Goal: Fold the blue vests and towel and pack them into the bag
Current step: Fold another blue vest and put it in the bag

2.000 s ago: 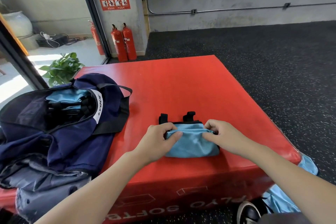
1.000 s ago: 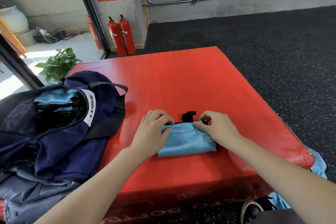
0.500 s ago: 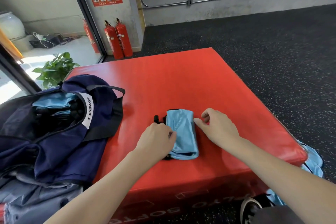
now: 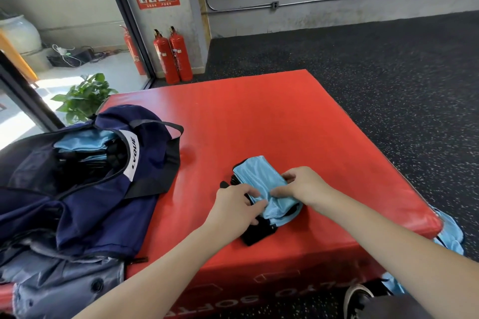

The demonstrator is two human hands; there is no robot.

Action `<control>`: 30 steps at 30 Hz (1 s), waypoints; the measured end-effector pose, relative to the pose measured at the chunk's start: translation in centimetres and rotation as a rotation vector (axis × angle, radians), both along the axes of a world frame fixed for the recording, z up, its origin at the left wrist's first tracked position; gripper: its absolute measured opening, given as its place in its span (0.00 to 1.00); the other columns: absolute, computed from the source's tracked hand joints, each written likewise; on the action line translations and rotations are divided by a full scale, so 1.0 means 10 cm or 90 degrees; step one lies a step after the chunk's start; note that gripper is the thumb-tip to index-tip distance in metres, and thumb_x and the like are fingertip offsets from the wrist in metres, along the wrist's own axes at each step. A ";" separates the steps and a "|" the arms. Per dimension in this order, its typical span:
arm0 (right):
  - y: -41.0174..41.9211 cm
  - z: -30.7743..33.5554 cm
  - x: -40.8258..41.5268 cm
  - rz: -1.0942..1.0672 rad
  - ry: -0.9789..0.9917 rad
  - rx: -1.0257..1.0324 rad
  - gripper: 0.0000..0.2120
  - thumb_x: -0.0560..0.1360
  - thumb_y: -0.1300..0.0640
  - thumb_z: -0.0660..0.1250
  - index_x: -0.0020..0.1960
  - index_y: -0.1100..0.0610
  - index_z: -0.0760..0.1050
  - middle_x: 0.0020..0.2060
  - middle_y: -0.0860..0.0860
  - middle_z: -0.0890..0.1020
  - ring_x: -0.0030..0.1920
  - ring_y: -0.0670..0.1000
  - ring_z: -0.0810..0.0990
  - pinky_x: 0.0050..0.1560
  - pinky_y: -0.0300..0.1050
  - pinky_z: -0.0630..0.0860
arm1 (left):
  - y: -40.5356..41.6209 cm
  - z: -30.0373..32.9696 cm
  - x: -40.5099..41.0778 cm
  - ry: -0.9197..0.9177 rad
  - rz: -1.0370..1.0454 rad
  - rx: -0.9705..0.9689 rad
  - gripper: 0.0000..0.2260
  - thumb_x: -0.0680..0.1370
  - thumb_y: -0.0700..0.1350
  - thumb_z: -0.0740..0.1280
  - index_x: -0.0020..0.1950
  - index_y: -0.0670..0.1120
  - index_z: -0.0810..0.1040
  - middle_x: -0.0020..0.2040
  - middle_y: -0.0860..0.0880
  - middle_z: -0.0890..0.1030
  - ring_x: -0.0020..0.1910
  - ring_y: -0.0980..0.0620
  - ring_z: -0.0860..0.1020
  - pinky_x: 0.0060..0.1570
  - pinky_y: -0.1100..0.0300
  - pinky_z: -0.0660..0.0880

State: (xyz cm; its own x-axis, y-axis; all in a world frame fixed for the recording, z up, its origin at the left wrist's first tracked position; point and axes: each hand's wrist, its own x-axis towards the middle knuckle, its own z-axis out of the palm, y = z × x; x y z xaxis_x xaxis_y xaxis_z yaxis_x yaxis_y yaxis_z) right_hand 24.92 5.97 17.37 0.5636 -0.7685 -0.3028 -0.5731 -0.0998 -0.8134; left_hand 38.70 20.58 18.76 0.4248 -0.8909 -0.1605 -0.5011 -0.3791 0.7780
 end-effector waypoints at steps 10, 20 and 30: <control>0.08 0.24 0.01 0.082 -0.168 0.185 0.13 0.70 0.69 0.74 0.53 0.59 0.83 0.46 0.57 0.86 0.45 0.53 0.85 0.45 0.44 0.79 | 0.00 0.27 0.52 -0.133 -0.065 -0.214 0.13 0.71 0.47 0.78 0.51 0.63 0.85 0.64 0.61 0.71 0.65 0.61 0.66 0.61 0.69 0.65; 0.32 0.44 0.15 0.199 -0.170 0.208 0.12 0.73 0.64 0.75 0.55 0.58 0.83 0.53 0.60 0.85 0.51 0.56 0.84 0.54 0.51 0.78 | 0.31 0.48 0.67 0.034 -0.082 -0.115 0.07 0.76 0.41 0.73 0.47 0.53 0.87 0.46 0.61 0.85 0.48 0.66 0.80 0.48 0.75 0.69; 0.75 0.54 0.60 0.126 -0.302 0.248 0.21 0.69 0.66 0.77 0.61 0.61 0.78 0.52 0.58 0.86 0.49 0.55 0.85 0.47 0.49 0.82 | 1.03 0.56 1.06 -0.040 0.098 -0.235 0.12 0.76 0.45 0.72 0.54 0.62 0.83 0.54 0.56 0.81 0.50 0.65 0.77 0.53 0.74 0.69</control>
